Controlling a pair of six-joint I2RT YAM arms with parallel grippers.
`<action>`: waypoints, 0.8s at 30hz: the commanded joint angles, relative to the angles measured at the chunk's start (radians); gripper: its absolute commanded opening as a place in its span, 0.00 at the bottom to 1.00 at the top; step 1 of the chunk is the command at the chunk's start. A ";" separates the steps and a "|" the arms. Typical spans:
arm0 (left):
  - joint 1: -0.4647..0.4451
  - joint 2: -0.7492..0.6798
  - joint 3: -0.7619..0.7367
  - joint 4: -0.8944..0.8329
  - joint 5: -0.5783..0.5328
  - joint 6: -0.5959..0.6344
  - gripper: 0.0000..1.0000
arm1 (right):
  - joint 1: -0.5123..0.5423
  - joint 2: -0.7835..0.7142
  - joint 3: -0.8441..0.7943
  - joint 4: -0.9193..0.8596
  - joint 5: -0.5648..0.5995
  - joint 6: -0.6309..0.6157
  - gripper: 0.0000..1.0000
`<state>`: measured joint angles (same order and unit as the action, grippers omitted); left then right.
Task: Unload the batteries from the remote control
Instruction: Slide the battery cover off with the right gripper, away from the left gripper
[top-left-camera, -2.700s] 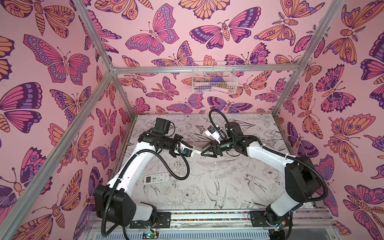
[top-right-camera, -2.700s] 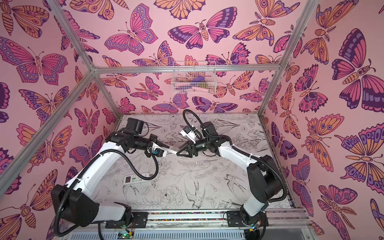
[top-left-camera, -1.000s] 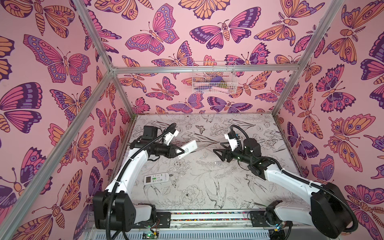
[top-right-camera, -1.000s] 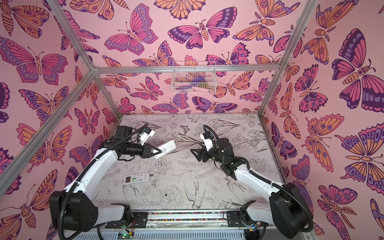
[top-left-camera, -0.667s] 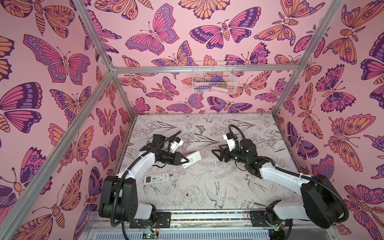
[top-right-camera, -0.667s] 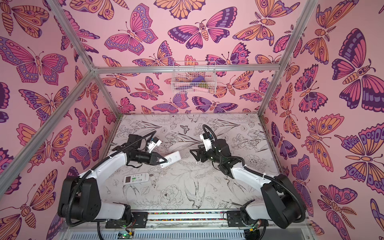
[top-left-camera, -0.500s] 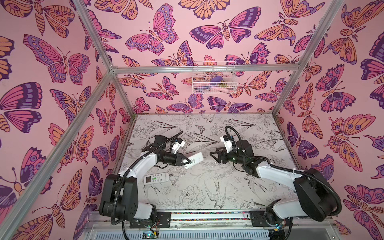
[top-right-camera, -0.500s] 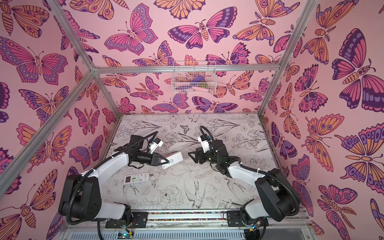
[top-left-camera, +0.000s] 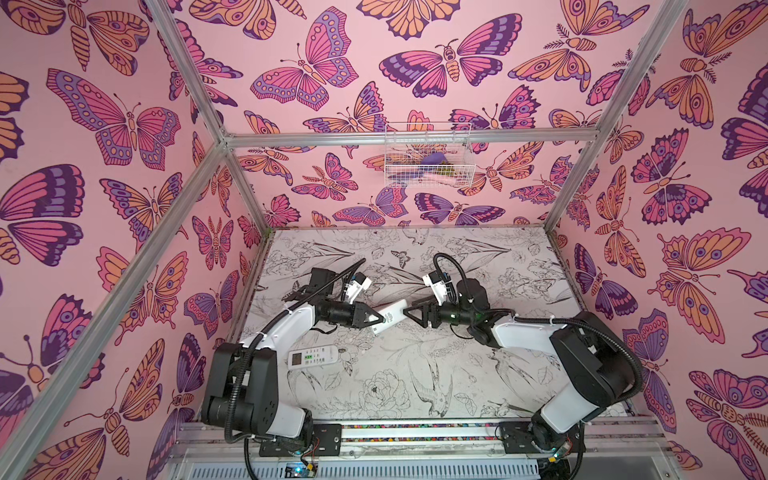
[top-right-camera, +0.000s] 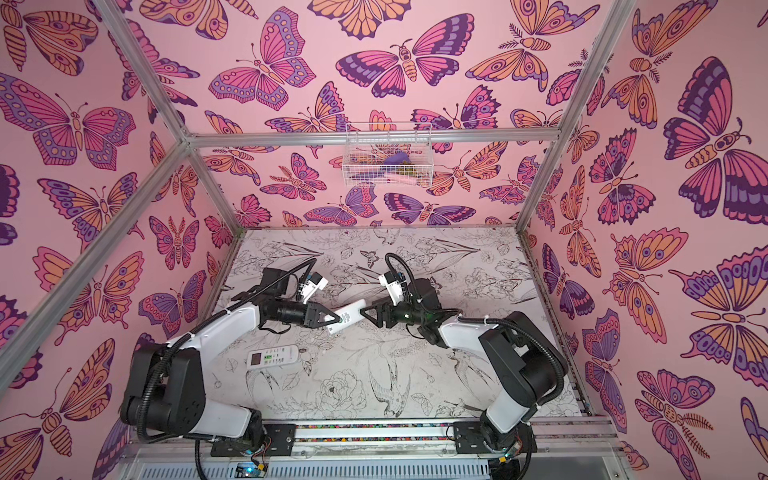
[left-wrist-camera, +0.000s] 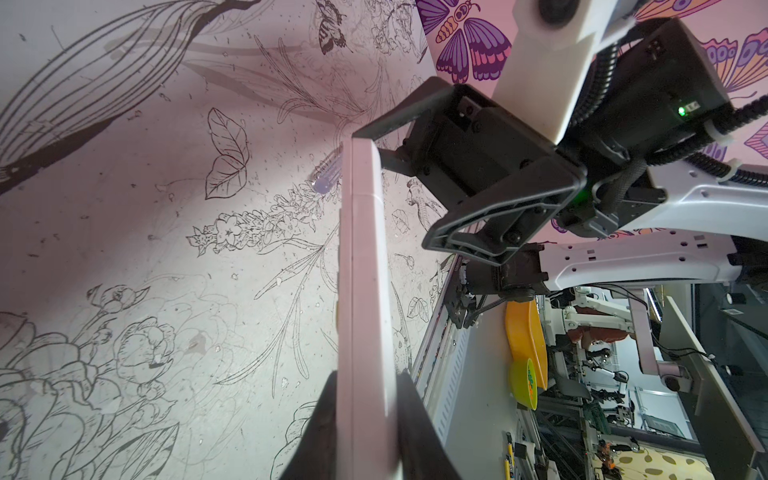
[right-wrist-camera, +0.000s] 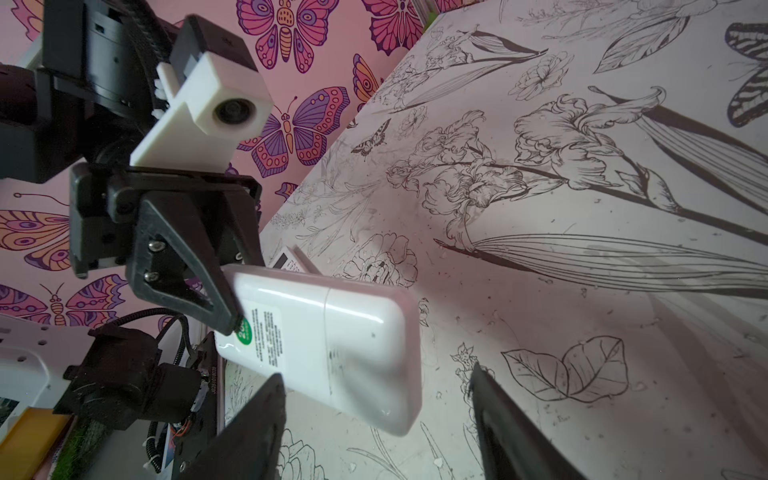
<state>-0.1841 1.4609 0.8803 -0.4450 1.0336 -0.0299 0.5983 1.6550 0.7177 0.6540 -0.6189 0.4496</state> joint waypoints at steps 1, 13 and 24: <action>-0.003 -0.010 0.021 0.006 0.054 0.020 0.00 | 0.004 0.035 0.038 0.063 -0.050 0.039 0.70; -0.017 -0.018 0.042 -0.005 0.055 0.011 0.00 | 0.008 0.118 0.004 0.243 -0.104 0.125 0.59; -0.023 -0.004 0.058 -0.018 0.044 0.011 0.00 | 0.009 0.097 -0.005 0.241 -0.061 0.121 0.44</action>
<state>-0.1986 1.4609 0.9089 -0.4526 1.0431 -0.0284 0.5983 1.7554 0.7132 0.8722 -0.6960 0.5724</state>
